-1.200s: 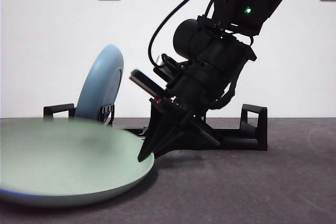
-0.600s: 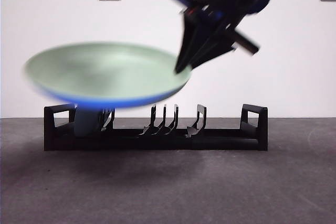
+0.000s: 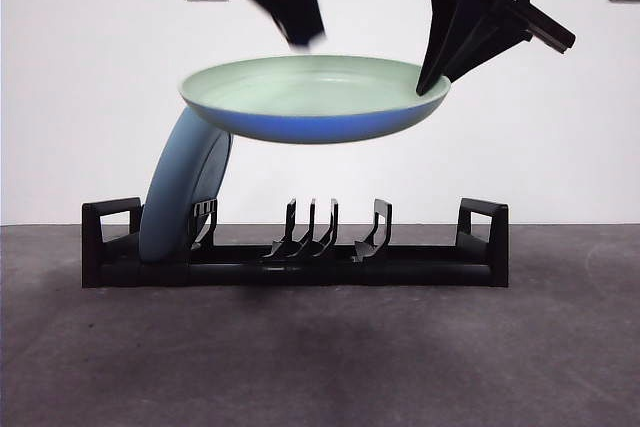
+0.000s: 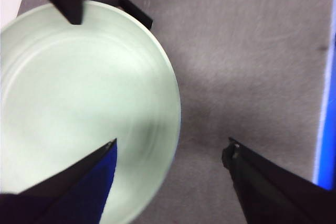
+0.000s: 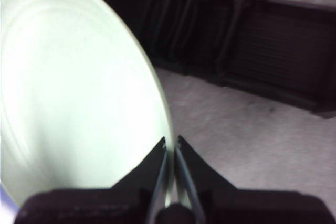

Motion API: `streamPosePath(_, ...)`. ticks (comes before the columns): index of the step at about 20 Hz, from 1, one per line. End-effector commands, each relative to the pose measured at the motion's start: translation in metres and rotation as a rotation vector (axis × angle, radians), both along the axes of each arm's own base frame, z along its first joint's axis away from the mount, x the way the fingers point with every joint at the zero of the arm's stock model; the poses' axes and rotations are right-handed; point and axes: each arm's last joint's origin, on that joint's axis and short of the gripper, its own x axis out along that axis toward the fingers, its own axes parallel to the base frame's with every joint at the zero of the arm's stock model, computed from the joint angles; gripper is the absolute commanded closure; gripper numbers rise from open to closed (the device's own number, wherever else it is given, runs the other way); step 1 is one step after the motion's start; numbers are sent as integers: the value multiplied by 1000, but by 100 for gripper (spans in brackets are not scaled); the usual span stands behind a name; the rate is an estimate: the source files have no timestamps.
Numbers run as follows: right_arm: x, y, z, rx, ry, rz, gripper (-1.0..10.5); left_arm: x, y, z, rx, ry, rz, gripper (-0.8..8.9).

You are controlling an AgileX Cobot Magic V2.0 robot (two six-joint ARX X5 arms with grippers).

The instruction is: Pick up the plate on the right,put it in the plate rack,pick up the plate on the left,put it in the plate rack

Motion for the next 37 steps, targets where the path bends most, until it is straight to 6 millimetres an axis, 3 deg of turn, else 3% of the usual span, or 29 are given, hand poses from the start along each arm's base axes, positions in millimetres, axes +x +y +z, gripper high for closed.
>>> streamPosePath(1,0,-1,3,41,9,35,959,5,-15,-15,46,-20,4,470)
streamPosePath(5,-2,-3,5,42,15,34,959,17,-32,-36,75,-11,21,489)
streamPosePath(9,-5,-11,9,36,12,23,959,21,-36,-44,93,-2,25,829)
streamPosePath(18,-25,-35,39,60,-92,-12,934,19,-41,-42,37,14,-13,823)
streamPosePath(20,-33,-45,51,73,-141,-38,791,17,-44,-41,-6,36,-43,823)
streamPosePath(22,-41,-59,63,88,-198,-79,724,16,-49,-38,-91,80,-75,823)
streamPosePath(26,-58,-86,87,60,-352,-221,725,22,-59,-26,-360,172,-99,823)
streamPosePath(31,-75,-104,102,32,-458,-333,726,60,-51,-5,-722,286,-68,823)
streamPosePath(37,-77,-107,104,34,-468,-343,726,126,-9,18,-1136,379,26,823)
